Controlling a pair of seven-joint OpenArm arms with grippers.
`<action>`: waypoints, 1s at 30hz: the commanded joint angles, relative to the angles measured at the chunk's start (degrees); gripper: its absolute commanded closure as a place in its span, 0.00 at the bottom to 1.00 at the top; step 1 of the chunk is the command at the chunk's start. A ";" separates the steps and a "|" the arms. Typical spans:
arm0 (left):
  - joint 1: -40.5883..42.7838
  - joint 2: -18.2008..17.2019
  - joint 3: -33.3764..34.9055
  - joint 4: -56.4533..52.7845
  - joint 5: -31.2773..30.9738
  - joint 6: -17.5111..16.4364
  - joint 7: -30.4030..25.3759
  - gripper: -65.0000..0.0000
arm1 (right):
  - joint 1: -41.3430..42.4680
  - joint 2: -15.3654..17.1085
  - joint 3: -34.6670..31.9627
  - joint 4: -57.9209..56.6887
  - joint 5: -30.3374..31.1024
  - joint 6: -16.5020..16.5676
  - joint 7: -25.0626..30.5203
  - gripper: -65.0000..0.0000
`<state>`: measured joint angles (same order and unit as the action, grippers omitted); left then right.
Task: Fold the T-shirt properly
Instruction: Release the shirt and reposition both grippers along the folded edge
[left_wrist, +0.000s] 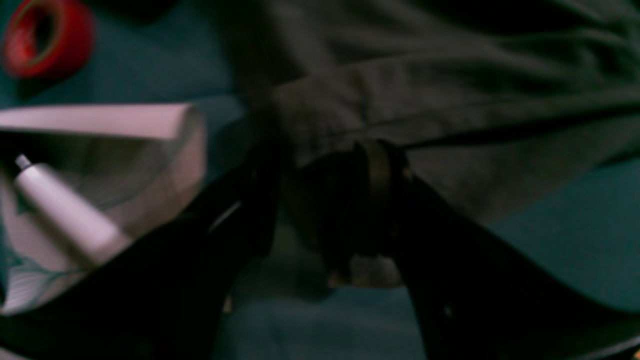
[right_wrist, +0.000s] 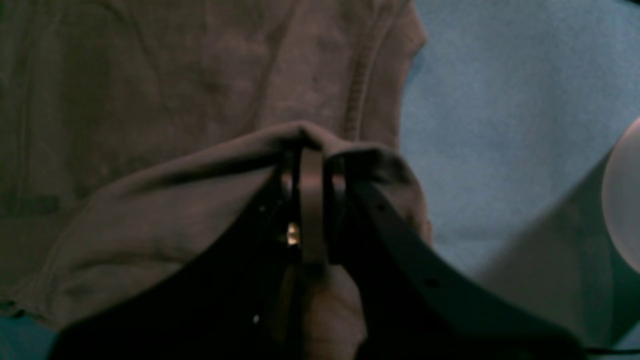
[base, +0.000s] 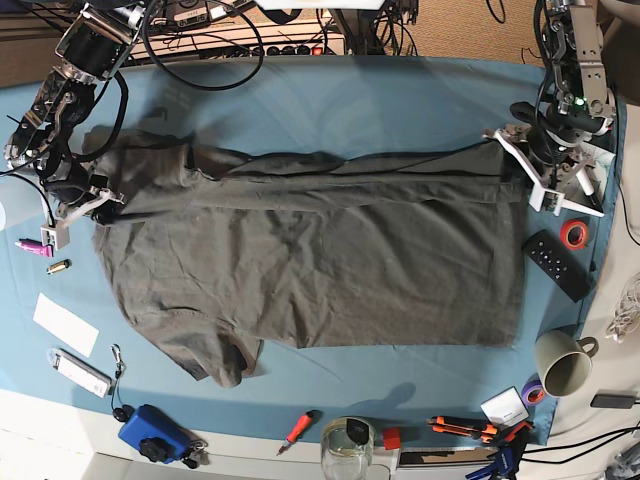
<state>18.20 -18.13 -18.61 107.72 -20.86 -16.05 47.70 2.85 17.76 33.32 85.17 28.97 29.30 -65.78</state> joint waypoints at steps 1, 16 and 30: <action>-0.44 -0.59 -0.26 0.87 -0.76 -0.04 -1.44 0.64 | 0.96 1.14 0.31 1.03 0.57 -0.20 0.94 1.00; -1.88 3.08 -0.26 0.87 -1.60 -0.46 -1.64 0.64 | 0.96 1.14 0.31 1.03 0.57 -0.20 0.94 1.00; -1.86 3.04 -0.26 0.87 -0.07 0.61 0.50 1.00 | 0.96 1.16 0.33 1.03 0.55 -0.17 1.09 1.00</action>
<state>16.62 -14.48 -18.55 107.72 -20.60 -15.42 49.17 2.87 17.76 33.32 85.17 28.95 29.30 -65.78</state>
